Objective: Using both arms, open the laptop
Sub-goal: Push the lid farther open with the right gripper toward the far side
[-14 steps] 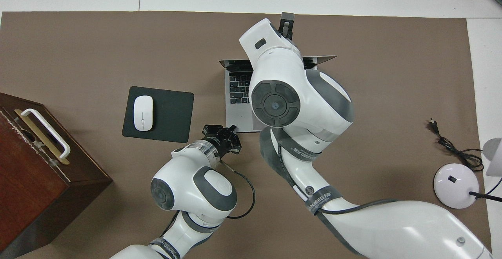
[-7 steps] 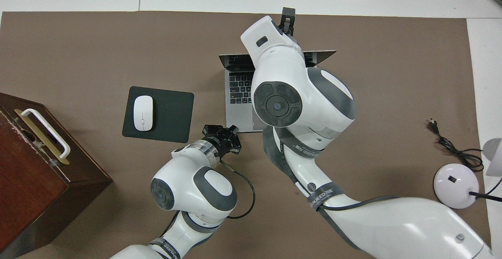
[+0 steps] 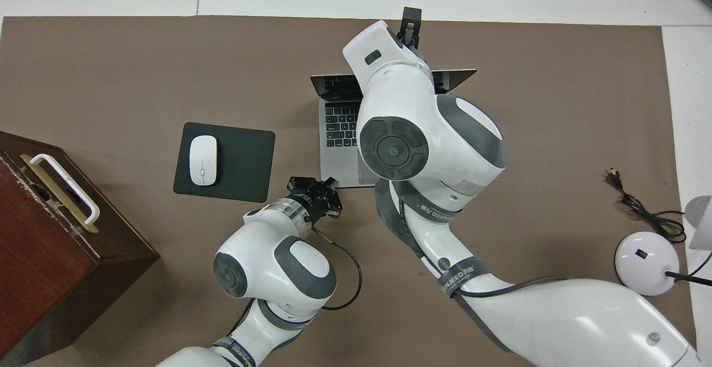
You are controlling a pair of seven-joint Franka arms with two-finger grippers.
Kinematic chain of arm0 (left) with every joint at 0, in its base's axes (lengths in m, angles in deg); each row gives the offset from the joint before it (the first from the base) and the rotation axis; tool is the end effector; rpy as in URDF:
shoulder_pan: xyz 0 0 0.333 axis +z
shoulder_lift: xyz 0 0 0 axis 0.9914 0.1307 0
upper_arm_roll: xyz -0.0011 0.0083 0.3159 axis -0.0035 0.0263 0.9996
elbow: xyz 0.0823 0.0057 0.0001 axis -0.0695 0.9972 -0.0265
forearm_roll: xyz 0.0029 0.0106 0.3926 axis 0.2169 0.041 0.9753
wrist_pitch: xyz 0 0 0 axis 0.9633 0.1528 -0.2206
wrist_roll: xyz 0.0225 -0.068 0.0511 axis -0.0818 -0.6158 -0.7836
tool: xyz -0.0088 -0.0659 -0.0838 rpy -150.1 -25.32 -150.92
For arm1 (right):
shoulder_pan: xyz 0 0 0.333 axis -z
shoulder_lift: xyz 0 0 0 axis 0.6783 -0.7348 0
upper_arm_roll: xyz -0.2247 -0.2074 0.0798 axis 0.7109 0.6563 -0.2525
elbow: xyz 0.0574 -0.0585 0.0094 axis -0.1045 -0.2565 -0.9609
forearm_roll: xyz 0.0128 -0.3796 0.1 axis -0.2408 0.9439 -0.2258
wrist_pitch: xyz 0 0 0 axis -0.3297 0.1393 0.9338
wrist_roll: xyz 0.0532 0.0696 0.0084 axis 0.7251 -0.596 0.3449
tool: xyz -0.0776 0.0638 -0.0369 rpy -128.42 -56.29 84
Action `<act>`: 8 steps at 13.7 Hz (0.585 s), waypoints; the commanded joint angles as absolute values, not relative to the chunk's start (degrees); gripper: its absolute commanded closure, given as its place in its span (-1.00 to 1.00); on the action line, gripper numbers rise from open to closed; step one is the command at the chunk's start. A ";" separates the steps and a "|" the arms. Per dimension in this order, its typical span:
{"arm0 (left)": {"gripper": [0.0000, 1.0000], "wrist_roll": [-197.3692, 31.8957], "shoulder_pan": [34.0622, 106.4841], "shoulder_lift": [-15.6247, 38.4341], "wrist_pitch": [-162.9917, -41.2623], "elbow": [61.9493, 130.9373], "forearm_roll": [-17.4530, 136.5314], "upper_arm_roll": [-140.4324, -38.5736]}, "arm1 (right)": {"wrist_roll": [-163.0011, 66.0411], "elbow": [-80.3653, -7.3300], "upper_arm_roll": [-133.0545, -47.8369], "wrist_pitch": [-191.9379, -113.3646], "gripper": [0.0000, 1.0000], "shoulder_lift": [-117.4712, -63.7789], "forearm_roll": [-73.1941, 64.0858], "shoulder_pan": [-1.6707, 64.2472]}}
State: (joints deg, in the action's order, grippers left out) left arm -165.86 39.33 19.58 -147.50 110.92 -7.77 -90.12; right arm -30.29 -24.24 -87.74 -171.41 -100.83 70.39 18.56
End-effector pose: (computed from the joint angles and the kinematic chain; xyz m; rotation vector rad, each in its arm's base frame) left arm 0.4375 -0.3272 0.2739 0.7320 2.4045 -0.3705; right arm 0.6471 0.3328 0.4809 1.8967 1.5739 0.5911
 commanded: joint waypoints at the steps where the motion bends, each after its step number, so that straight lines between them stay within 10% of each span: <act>1: 1.00 -166.17 38.72 24.90 -148.67 110.12 -7.70 -89.38 | -31.87 -22.63 -88.08 -172.51 -1.00 -102.00 72.79 19.25; 8: 1.00 -166.17 38.72 24.90 -148.67 110.12 -7.70 -89.38 | -32.40 -22.36 -88.34 -170.42 -1.00 -101.83 73.68 19.25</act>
